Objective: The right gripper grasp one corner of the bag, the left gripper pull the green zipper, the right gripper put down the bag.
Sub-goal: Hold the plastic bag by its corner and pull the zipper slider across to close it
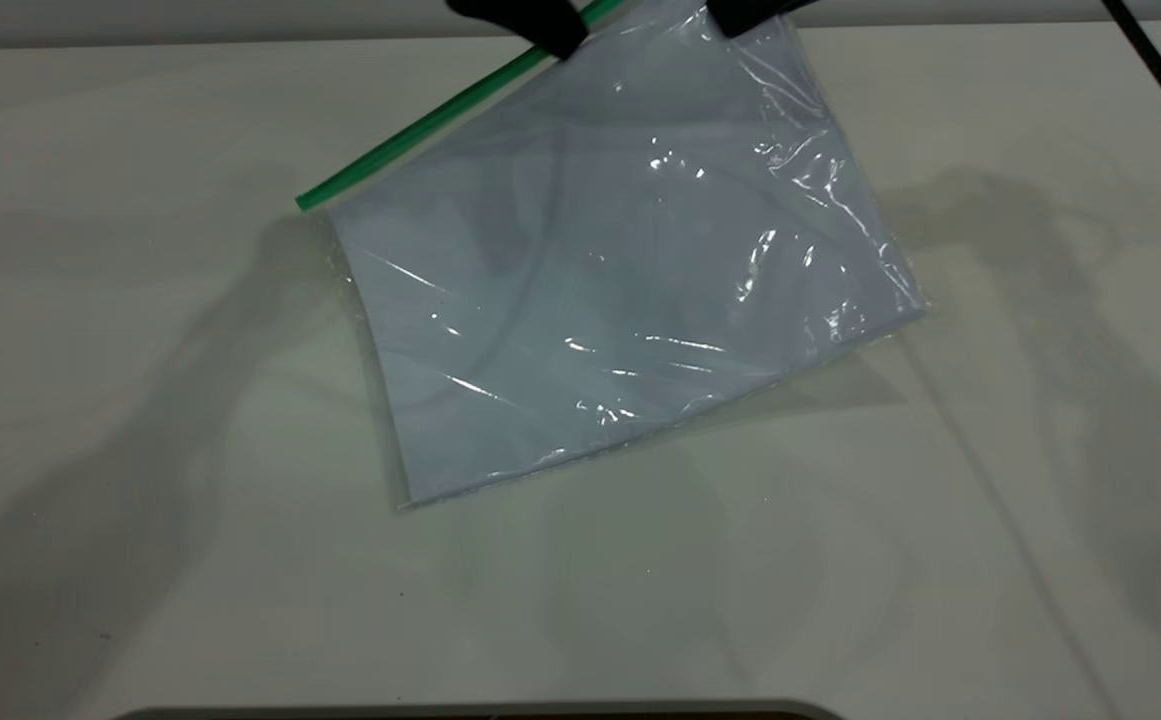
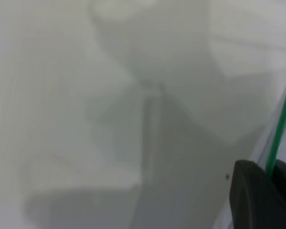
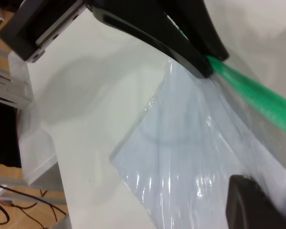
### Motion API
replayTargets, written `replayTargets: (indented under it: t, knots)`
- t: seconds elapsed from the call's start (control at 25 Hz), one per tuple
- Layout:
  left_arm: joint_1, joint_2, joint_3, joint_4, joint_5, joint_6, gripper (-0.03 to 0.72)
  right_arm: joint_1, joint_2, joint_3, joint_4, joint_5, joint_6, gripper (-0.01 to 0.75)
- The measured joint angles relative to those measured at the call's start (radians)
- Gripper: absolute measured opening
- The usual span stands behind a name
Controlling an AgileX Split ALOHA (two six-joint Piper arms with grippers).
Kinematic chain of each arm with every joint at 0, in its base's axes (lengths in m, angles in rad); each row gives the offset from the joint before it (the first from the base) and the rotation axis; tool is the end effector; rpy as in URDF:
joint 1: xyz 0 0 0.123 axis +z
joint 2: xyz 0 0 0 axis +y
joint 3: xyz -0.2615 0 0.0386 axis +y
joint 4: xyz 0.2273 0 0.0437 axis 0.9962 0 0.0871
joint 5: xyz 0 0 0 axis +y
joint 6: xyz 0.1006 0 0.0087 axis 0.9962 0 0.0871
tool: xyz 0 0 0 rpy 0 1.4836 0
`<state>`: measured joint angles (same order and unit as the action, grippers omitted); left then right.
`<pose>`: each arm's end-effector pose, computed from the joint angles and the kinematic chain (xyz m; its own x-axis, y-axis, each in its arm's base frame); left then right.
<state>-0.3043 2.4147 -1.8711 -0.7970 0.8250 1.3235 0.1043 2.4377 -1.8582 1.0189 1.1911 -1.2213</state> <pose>0.4390 -0.1935 0.1110 -0.3270 0.6884 -0.6475 0.9219 0.3830 -0.0583 0.4374 0.1261 0.1139 -0.6461 -0.4543 -0.6134 -0.7631 0.3988 0.5085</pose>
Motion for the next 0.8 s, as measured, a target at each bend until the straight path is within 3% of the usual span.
replayTargets:
  t: [0.28, 0.8]
  knots:
    - [0.062, 0.000, 0.000, 0.127, 0.021, -0.115, 0.048, -0.044, -0.018, 0.000, 0.025, 0.004, -0.004, 0.034]
    - [0.137, 0.000, 0.000, 0.363, 0.127, -0.303, 0.048, -0.050, -0.019, 0.000, 0.038, 0.007, -0.005, 0.034]
